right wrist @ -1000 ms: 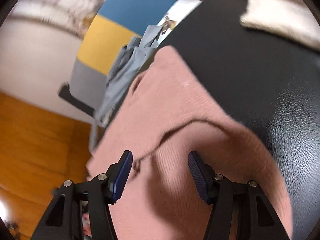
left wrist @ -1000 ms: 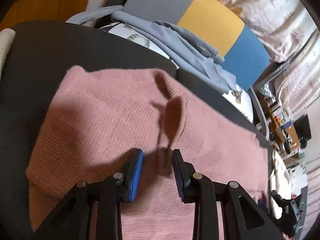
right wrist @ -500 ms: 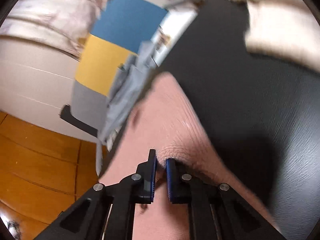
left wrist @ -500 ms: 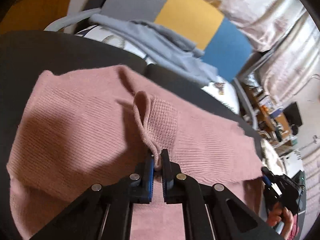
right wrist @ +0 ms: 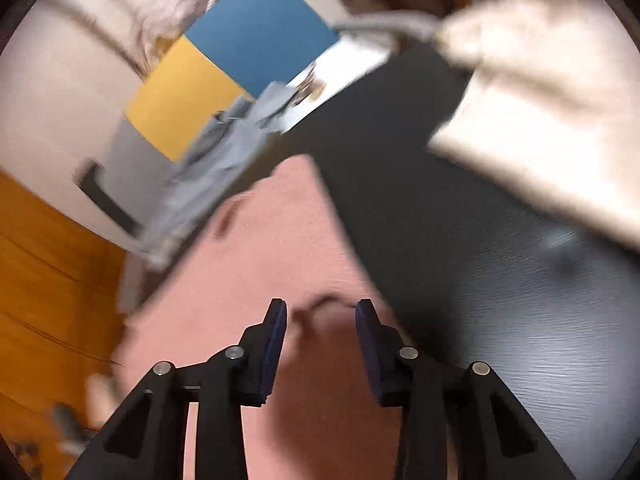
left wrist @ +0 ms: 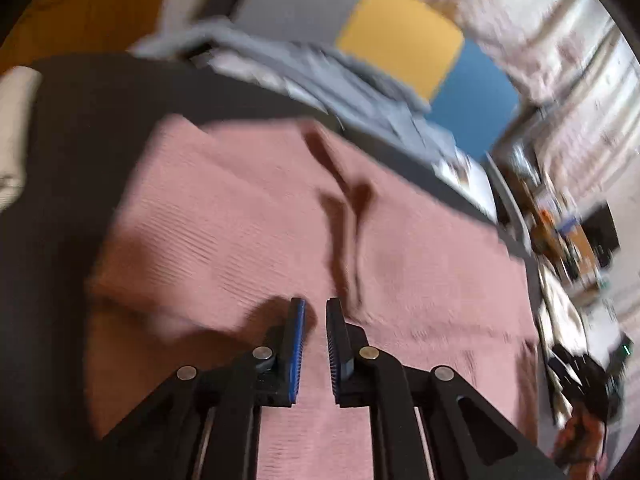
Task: Fold clothes
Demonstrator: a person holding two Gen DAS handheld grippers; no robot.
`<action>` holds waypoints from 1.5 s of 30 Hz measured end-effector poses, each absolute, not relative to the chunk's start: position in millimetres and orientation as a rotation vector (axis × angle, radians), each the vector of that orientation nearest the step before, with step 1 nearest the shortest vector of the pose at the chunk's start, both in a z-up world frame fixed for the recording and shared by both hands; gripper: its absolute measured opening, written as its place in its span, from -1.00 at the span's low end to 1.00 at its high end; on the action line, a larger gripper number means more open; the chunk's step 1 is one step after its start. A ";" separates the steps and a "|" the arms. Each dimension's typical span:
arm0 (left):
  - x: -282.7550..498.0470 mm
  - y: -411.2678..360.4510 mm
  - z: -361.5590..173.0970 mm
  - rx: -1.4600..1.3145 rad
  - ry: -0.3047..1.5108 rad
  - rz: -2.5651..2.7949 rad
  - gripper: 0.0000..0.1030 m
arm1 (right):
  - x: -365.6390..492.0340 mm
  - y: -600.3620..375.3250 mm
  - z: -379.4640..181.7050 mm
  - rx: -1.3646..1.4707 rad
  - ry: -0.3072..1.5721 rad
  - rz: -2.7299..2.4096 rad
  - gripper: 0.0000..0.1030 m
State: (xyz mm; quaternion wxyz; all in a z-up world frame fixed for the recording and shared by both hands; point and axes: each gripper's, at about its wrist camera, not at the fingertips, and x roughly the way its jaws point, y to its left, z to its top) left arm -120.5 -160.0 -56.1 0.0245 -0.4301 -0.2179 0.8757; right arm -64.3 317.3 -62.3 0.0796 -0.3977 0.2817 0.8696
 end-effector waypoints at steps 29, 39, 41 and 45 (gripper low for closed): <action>-100.5 -117.8 -49.2 -1.262 -0.001 2.776 -0.36 | -47.0 239.1 -58.3 -1.387 0.308 2.869 0.23; -51.6 -102.7 -86.9 -1.154 0.501 2.779 -0.10 | -32.9 229.3 -95.2 -1.399 0.099 2.808 0.54; -69.1 -104.4 -86.3 -1.189 0.495 2.739 0.03 | -37.1 228.7 -103.0 -1.388 0.083 2.792 0.57; -84.2 -120.7 -75.3 -1.274 0.324 2.700 0.04 | -40.1 231.1 -111.1 -1.389 0.080 2.788 0.58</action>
